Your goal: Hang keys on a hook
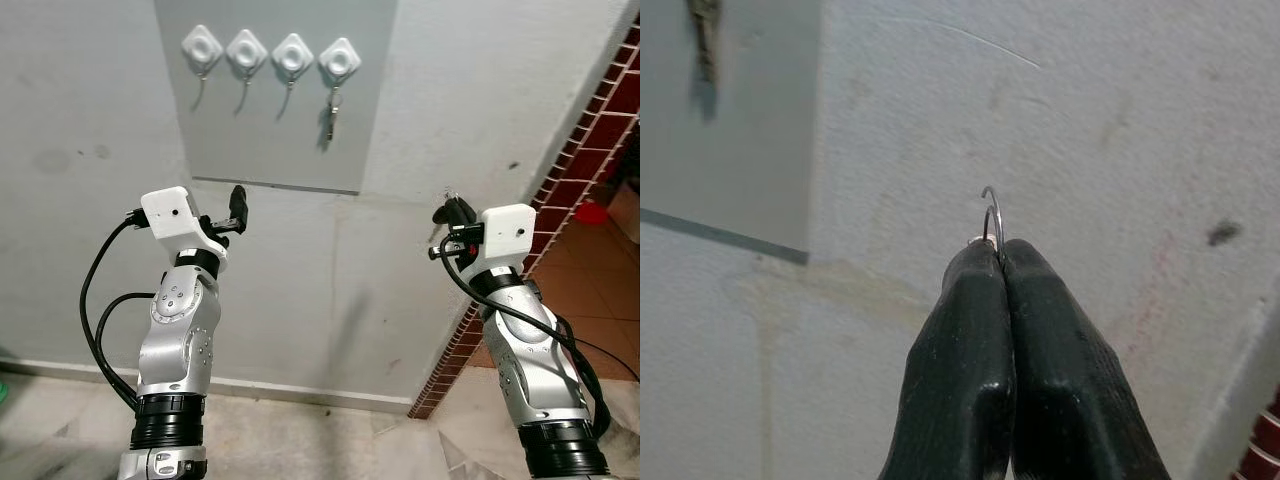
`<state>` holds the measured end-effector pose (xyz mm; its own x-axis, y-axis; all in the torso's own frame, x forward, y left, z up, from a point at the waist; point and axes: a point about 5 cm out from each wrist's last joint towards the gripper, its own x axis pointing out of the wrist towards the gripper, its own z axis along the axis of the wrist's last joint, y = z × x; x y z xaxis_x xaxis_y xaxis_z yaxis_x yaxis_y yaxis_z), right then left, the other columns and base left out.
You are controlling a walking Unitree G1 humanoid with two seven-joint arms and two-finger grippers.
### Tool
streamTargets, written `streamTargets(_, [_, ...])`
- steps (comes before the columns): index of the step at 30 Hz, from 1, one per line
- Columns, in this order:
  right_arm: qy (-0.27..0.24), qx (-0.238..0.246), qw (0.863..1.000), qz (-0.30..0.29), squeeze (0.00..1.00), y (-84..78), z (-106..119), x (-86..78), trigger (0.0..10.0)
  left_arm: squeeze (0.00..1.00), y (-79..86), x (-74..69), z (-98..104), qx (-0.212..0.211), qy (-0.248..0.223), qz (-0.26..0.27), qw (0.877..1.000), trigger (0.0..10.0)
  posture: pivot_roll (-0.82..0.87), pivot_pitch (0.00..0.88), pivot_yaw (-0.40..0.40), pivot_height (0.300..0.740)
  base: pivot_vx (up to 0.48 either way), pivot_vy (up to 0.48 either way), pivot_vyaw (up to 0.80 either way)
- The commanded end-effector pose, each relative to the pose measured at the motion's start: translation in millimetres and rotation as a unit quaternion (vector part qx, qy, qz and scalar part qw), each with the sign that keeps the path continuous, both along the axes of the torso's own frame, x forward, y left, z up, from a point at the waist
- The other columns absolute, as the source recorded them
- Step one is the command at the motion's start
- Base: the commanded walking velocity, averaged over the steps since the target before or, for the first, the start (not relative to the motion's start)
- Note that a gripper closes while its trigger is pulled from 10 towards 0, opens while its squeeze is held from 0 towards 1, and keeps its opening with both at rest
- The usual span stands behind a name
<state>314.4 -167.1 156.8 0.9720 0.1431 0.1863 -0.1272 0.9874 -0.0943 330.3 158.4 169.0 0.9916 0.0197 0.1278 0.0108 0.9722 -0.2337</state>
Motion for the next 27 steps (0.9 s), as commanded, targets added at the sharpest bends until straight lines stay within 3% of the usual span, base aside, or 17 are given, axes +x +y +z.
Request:
streamTargets(1, [-0.010, -0.002, 1.000, -0.005, 0.00, -2.9, 6.2, -0.7, 10.0, 0.00, -2.9, 0.7, 3.9, 0.004, -0.004, -0.009, 1.000, 10.0, -0.04, 0.000, -0.049, 0.740, 0.000, 0.337, 0.00])
streamTargets(27, [-0.009, 0.000, 1.000, 0.001, 0.00, 0.4, 5.0, -0.8, 10.0, 0.00, -4.3, 1.3, 4.1, 0.003, -0.003, -0.014, 1.000, 10.0, -0.03, 0.000, -0.046, 0.740, 0.000, 0.322, 0.00])
